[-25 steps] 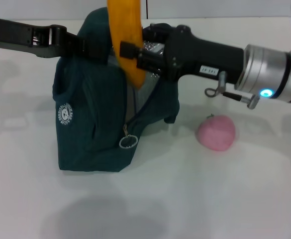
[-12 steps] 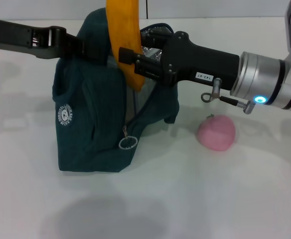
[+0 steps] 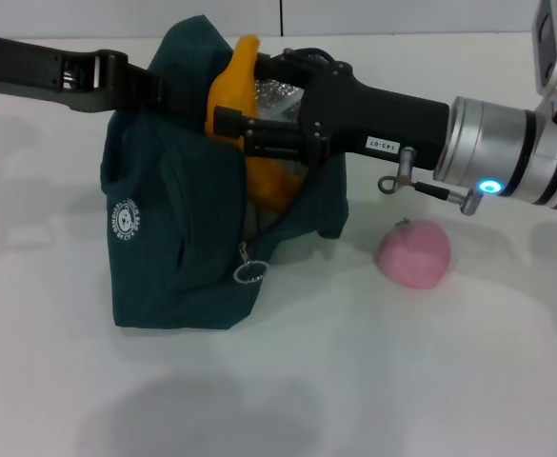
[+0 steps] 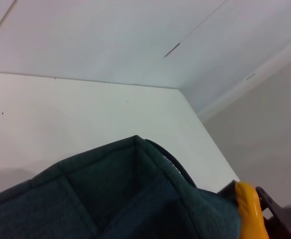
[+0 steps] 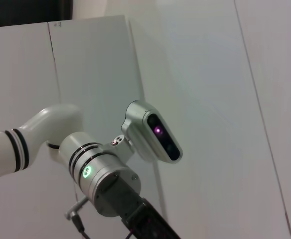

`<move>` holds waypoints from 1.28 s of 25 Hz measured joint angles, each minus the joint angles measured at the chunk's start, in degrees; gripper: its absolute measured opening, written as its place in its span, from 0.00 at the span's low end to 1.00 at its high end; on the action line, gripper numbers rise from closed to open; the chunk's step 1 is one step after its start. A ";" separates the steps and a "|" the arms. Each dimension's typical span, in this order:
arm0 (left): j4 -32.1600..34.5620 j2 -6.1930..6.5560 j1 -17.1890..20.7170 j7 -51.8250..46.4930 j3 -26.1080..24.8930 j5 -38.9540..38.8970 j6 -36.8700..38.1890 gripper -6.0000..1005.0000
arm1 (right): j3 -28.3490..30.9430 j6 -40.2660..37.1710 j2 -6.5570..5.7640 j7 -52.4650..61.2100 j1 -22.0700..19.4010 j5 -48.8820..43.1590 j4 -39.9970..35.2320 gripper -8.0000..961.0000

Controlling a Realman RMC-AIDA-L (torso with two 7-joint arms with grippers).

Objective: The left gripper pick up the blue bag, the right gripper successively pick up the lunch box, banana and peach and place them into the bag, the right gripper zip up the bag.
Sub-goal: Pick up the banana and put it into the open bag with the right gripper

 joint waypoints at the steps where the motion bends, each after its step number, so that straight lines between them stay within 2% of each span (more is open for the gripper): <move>1: 0.00 0.00 0.00 0.00 -0.04 0.00 0.00 0.05 | 0.21 0.01 -0.01 0.00 -0.18 0.11 -0.05 0.75; 4: 0.00 0.00 0.09 0.00 -0.15 0.00 0.04 0.05 | 2.52 -0.29 -0.24 0.30 -1.18 0.34 -0.42 0.84; 7: 0.00 0.01 0.33 0.00 -0.22 0.00 0.08 0.05 | 7.78 -2.23 -0.62 1.68 -3.45 0.41 -0.57 0.91; 12: 0.00 0.00 0.42 -0.08 -0.24 -0.01 0.09 0.05 | 18.83 -6.15 -1.47 4.31 -9.95 -0.09 -0.63 0.89; 15: 0.00 0.00 0.31 -0.19 -0.24 0.00 0.05 0.05 | 19.60 -6.87 -2.25 4.49 -11.29 -0.65 -0.70 0.88; 21: -0.05 -0.17 -0.22 -0.37 -0.24 0.00 0.02 0.05 | 19.27 -7.00 -0.99 4.51 -7.78 -3.94 -0.72 0.86; 27: -0.09 -0.19 0.10 -0.30 -0.24 -0.01 -0.01 0.05 | 19.41 -7.28 -0.93 4.96 -6.41 -4.45 -0.69 0.84; 30: -0.09 -0.11 0.23 -0.26 -0.23 -0.28 -0.01 0.05 | 19.92 -8.12 -1.65 5.53 -7.50 -4.47 -0.78 0.84; 32: -0.09 -0.10 0.22 -0.24 -0.24 -0.39 -0.01 0.05 | 19.98 -8.92 -2.91 6.44 -9.29 -4.70 -1.34 0.84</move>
